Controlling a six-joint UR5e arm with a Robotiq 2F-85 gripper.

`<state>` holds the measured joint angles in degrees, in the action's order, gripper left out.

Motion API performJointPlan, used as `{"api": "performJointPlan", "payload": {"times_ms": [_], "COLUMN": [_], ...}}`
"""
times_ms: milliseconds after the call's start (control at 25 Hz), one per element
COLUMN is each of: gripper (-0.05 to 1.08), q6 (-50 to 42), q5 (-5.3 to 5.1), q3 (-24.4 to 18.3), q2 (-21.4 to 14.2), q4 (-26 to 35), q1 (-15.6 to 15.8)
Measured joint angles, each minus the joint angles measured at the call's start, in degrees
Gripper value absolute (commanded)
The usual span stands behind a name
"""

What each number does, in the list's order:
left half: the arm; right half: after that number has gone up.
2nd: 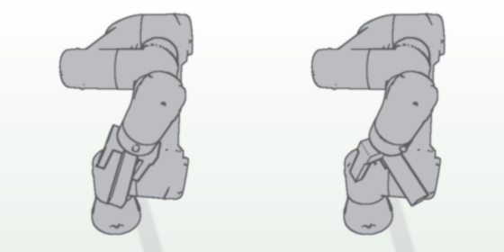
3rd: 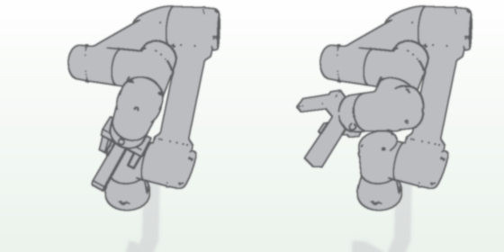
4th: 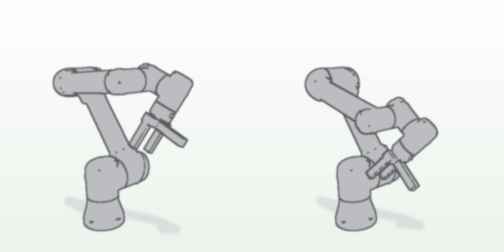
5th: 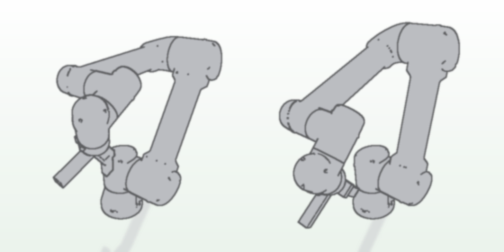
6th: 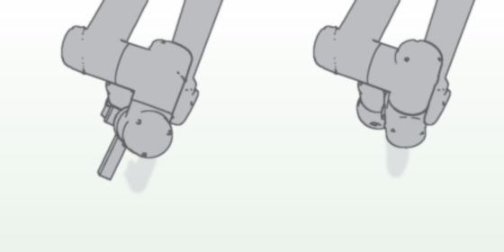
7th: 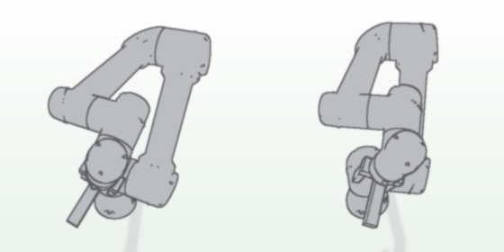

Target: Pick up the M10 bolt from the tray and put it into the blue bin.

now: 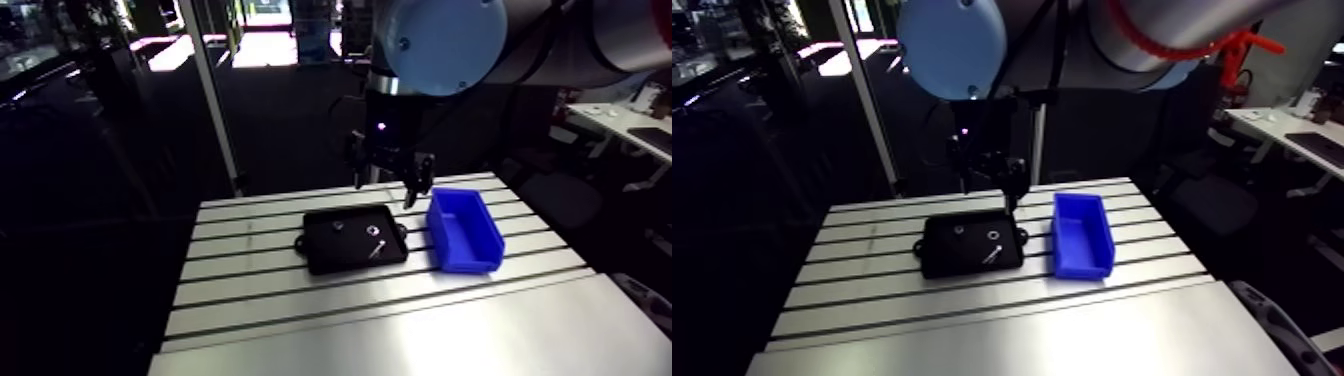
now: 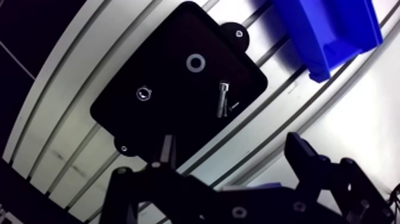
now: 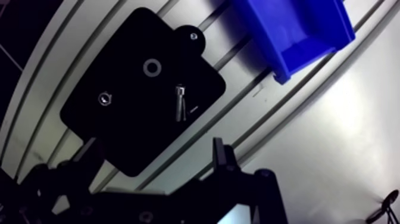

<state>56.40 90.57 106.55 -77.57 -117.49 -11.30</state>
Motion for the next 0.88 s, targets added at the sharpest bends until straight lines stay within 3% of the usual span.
{"api": "performJointPlan", "payload": {"times_ms": [680,880], "gripper": [0.01,0.06], "q6": [-2.02,-2.21], "q5": [0.03,0.05], "q3": [5.41,6.09], "q2": [2.31,3.6], "q4": [-7.89,-10.03], "q1": [-1.1,-1.23]}}
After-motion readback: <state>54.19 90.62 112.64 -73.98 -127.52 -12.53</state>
